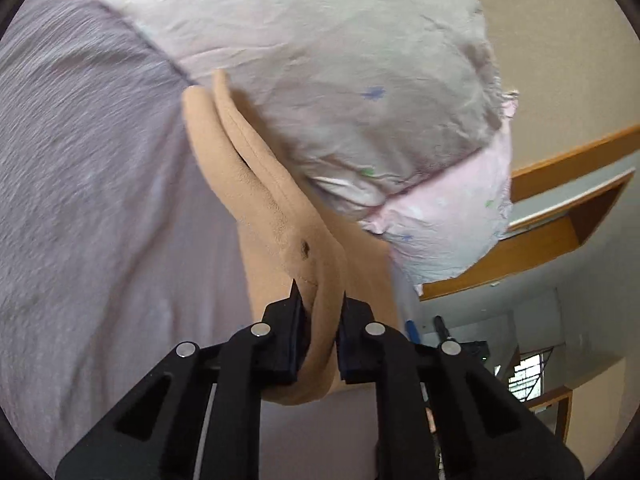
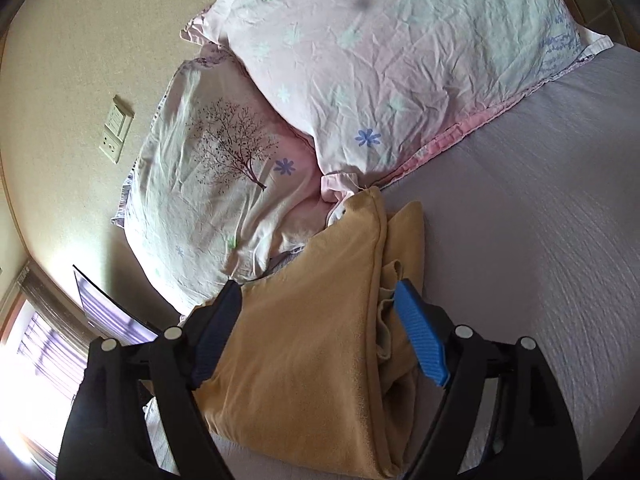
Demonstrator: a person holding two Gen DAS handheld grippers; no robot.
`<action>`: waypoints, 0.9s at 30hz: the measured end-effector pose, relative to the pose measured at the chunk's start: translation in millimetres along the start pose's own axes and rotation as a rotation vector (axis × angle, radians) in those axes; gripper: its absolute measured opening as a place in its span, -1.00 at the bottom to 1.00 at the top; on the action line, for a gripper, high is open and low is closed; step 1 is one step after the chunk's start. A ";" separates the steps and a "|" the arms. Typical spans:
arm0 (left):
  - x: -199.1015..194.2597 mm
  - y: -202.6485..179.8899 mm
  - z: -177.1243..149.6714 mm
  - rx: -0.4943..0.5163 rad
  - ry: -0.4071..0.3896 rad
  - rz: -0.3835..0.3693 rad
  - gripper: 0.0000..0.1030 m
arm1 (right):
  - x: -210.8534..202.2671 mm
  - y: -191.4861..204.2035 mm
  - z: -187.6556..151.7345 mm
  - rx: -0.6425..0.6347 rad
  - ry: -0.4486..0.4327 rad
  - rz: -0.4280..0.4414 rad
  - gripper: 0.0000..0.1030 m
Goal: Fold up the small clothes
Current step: 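Lift the hem with the left gripper and fold it toward the collar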
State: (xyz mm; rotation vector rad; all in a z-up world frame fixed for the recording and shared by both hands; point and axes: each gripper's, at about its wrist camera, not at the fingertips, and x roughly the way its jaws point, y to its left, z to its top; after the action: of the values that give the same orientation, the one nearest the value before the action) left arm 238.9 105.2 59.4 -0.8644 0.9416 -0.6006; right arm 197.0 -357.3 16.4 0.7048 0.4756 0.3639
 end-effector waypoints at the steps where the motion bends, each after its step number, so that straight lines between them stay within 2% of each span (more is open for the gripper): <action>1: 7.7 -21.2 0.9 0.039 0.004 -0.033 -0.75 | -1.2 -1.3 0.6 0.008 -0.007 0.006 0.52; 4: 54.0 -85.0 -7.6 0.160 0.074 -0.118 -0.75 | -2.8 -8.2 3.2 0.033 -0.001 0.023 0.52; 7: 129.9 -128.6 -38.5 0.240 0.218 -0.175 -0.75 | -4.7 -13.7 7.1 0.040 -0.004 0.001 0.52; 10: 208.5 -148.1 -75.5 0.306 0.403 -0.128 -0.72 | -9.7 -19.3 10.1 0.033 -0.019 -0.030 0.52; 12: 233.9 -144.0 -88.8 0.266 0.499 -0.095 -0.70 | -13.7 -26.9 12.2 0.054 -0.031 -0.045 0.52; 13: 232.8 -141.0 -89.1 0.251 0.501 -0.116 -0.64 | -15.1 -31.0 12.7 0.077 -0.033 -0.037 0.52; 15: 215.0 -136.4 -80.7 0.242 0.457 -0.191 -0.56 | -17.5 -35.6 14.3 0.104 -0.038 -0.014 0.52; 17: 183.9 -128.5 -69.5 0.247 0.374 -0.200 -0.14 | -21.8 -31.7 16.1 0.082 -0.050 -0.013 0.42; 18: 168.8 -125.3 -64.5 0.262 0.325 -0.184 0.23 | -26.0 -28.0 16.5 0.064 -0.059 -0.011 0.37; 19: 153.7 -121.6 -62.8 0.287 0.285 -0.163 0.34 | -30.8 -22.2 16.3 0.042 -0.067 -0.006 0.32; 22: 127.2 -112.1 -66.9 0.369 0.255 -0.102 0.34 | -49.0 1.2 9.1 -0.062 -0.067 0.031 0.17; 27: 130.7 -107.7 -82.7 0.534 0.251 0.020 0.35 | -49.5 32.7 -13.4 -0.196 0.056 -0.061 0.11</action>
State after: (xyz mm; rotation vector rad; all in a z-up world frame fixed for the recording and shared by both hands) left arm 220.0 -82.1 67.2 -0.3058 0.9490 -0.9059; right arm 143.5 -350.4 44.4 0.4902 0.5063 0.3678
